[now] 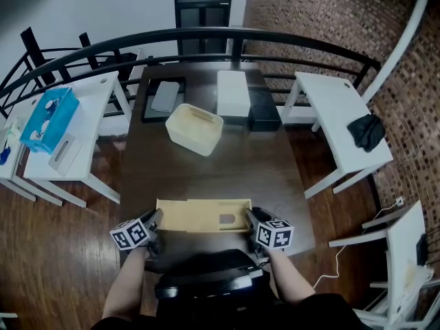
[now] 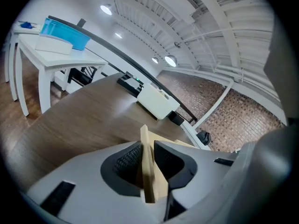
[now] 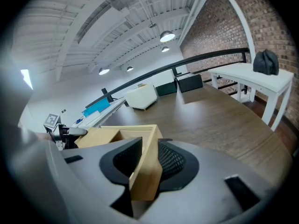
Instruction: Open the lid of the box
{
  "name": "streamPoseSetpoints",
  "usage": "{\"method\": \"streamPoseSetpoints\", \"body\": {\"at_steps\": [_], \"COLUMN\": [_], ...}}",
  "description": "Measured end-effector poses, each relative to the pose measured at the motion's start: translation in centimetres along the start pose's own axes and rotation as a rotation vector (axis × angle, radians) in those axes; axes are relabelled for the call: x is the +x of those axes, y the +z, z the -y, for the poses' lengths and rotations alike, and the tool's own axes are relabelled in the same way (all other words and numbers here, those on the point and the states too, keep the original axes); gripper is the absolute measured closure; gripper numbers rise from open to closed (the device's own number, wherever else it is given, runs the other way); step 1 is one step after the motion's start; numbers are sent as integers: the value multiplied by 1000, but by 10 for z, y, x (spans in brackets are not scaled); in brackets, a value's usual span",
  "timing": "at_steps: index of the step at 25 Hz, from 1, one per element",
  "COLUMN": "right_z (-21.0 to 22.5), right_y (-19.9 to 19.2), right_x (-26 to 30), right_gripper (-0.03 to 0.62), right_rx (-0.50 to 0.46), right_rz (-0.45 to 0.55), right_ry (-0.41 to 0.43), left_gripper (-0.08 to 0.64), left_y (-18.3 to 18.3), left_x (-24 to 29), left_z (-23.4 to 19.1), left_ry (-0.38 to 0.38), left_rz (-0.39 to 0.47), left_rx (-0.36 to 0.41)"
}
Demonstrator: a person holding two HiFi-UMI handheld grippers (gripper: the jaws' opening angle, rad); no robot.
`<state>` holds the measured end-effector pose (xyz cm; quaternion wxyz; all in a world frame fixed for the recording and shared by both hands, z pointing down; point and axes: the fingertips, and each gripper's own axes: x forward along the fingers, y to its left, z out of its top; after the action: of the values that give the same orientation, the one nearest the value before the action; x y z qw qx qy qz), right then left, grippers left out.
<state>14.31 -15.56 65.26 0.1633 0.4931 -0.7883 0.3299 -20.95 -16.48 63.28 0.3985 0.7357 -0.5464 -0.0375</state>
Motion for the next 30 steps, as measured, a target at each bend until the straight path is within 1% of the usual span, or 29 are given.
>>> {"method": "streamPoseSetpoints", "body": {"at_steps": [2, 5, 9, 11, 16, 21, 26, 30], "right_z": [-1, -3, 1, 1, -1, -5, -5, -2], "right_y": [1, 2, -2, -2, -3, -3, -8, -10], "right_x": [0, -1, -2, -3, 0, 0, -1, 0], "right_gripper": [483, 483, 483, 483, 483, 483, 483, 483], "right_rx": [3, 7, 21, 24, 25, 37, 48, 44], "right_rz": [1, 2, -4, -5, -8, -10, -14, -10], "right_ry": [3, 5, -4, -8, -3, 3, -5, -3], "left_gripper": [489, 505, 506, 507, 509, 510, 509, 503], "left_y": [9, 15, 23, 25, 36, 48, 52, 52], "left_x": [-6, -13, -17, -19, -29, -41, -47, -48], "left_z": [-8, -18, -17, -20, -42, -63, -71, -69], "left_ry": [14, 23, 9, 14, 38, 64, 74, 70], "left_rz": [20, 25, 26, 31, 80, 127, 143, 146], "left_rx": [2, 12, 19, 18, -62, -115, -127, -107]}}
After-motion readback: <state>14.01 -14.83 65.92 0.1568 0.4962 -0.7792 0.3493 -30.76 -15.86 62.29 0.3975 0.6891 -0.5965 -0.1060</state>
